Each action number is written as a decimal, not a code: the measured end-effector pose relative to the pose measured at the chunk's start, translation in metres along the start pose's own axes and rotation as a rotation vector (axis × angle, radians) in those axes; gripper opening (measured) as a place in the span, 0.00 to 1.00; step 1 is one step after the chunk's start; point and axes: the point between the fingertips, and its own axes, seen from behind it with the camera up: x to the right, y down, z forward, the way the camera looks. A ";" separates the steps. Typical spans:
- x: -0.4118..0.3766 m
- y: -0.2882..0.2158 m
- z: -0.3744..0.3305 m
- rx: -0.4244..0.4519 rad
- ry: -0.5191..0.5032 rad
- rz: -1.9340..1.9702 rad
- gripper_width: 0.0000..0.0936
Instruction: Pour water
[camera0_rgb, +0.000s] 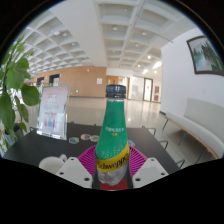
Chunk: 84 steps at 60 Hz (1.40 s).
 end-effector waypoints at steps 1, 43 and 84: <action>0.003 0.011 0.001 -0.012 0.003 0.003 0.43; 0.009 0.056 -0.096 -0.121 0.078 0.077 0.92; -0.031 0.021 -0.376 -0.126 0.088 -0.014 0.92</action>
